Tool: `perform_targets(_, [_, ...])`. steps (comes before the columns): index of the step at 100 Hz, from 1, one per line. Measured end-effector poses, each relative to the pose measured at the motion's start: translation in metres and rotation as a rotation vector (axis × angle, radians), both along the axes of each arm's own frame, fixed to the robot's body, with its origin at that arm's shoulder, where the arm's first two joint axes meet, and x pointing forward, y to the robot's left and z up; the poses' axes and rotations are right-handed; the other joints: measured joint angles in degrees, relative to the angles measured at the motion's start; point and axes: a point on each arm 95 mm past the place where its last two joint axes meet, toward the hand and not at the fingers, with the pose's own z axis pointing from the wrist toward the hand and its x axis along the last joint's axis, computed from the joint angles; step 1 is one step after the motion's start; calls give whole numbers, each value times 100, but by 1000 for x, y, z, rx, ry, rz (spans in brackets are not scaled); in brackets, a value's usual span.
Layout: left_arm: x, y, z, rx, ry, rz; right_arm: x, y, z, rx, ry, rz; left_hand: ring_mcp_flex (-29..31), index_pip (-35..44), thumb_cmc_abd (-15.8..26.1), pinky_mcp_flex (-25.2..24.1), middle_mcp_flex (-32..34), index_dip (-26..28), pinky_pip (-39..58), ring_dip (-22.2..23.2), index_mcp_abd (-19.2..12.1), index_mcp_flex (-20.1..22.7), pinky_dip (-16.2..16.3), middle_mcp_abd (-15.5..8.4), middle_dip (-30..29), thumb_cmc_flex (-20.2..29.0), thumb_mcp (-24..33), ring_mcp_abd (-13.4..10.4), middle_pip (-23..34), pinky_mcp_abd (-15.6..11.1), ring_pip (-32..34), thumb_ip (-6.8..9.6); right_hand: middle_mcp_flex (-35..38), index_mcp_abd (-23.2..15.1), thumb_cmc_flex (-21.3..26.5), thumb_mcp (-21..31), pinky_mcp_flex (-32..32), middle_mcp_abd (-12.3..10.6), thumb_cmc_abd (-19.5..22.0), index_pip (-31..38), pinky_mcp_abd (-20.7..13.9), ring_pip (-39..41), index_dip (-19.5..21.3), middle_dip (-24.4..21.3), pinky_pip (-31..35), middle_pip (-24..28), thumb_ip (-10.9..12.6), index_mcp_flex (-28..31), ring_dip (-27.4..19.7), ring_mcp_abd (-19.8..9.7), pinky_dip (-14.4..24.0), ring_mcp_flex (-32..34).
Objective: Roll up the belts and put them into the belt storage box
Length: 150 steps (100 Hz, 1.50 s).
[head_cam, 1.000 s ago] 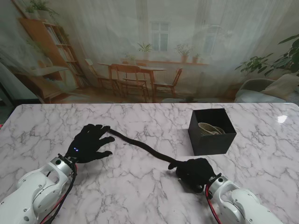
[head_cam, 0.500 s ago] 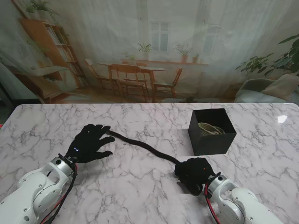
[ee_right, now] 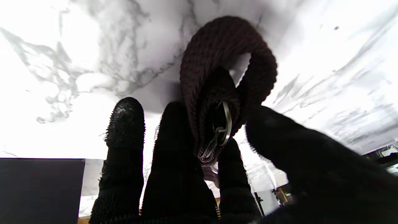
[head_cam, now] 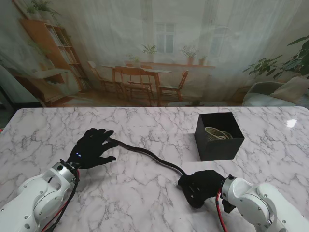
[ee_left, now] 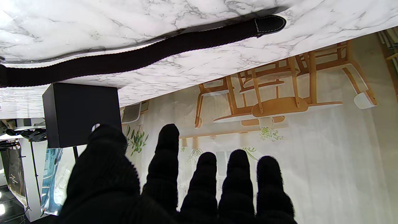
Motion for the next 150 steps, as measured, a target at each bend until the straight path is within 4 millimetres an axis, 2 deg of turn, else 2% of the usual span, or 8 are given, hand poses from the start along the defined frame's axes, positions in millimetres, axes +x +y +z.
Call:
perform_targets(29, [0, 1, 0, 2, -2, 2, 1, -6, 3, -73, 29, 2, 0, 0, 0, 0, 0, 1, -1, 0, 0, 0, 0, 0, 0, 0, 0, 0, 0, 0, 0, 0, -638, 53, 1300, 919, -477, -162, -239, -458, -290, -595, 293, -489, -241, -852, 366, -707, -449, -420, -320, -668])
perform_targets(42, [0, 1, 0, 3, -2, 1, 2, -8, 3, -112, 19, 9, 0, 0, 0, 0, 0, 1, 0, 0, 0, 0, 0, 0, 0, 0, 0, 0, 0, 0, 0, 0, -1008, 50, 2130, 932, -712, -270, -417, -722, -299, -778, 445, -555, -35, -882, -164, -987, -513, -581, -1508, -993])
perform_targets(63, [0, 1, 0, 6, -4, 2, 5, -7, 2, -186, -46, 39, 0, 0, 0, 0, 0, 1, -1, 0, 0, 0, 0, 0, 0, 0, 0, 0, 0, 0, 0, 0, -981, -606, 2214, 787, -613, -877, -562, -437, -375, -812, 650, -557, 323, -886, -588, -1091, -575, -778, -1799, -951])
perform_targets(70, [0, 1, 0, 6, -5, 2, 7, -6, -2, -199, -132, 51, 0, 0, 0, 0, 0, 1, 0, 0, 0, 0, 0, 0, 0, 0, 0, 0, 0, 0, 0, 0, -688, -784, 1978, 39, -450, -933, -364, 66, -449, -738, 638, -557, 1, -934, -372, -905, -389, -366, -884, -624])
perform_targets(83, [0, 2, 0, 5, -5, 3, 10, -7, -9, -142, -191, 30, 0, 1, 0, 0, 0, 1, 0, 0, 0, 0, 0, 0, 0, 0, 0, 0, 0, 0, 0, 0, -322, -1249, 1365, -600, -488, -1017, -368, 855, -397, -316, 804, -467, -143, -854, -386, -225, 22, -181, -553, -410])
perform_targets(95, [0, 2, 0, 5, -5, 3, 11, -3, -12, -91, -205, 6, 0, 1, 0, 0, 0, 1, -1, 0, 0, 0, 0, 0, 0, 0, 0, 0, 0, 0, 0, 0, -568, -1447, 1317, -875, -631, -700, -450, 1877, -26, 64, 462, 154, -145, 277, -1078, 436, 566, 196, -440, -262])
perform_targets(121, [0, 1, 0, 6, -5, 2, 13, 3, -17, -12, -217, -15, 0, 1, 0, 0, 0, 1, -1, 0, 0, 0, 0, 0, 0, 0, 0, 0, 0, 0, 0, 0, -914, -861, 1002, -1242, -911, -79, -742, 3018, 796, 779, -251, 431, -149, 883, -1465, 1277, 954, 875, -418, -115])
perform_targets(150, [-1, 1, 0, 6, -5, 2, 15, 6, -22, 34, -260, -37, 0, 1, 0, 0, 0, 1, -1, 0, 0, 0, 0, 0, 0, 0, 0, 0, 0, 0, -1, 0, 600, -842, 996, -1541, -527, -499, -740, 3539, 853, 1017, -18, 751, 217, 1278, -1545, 1278, 1544, 890, 48, 700])
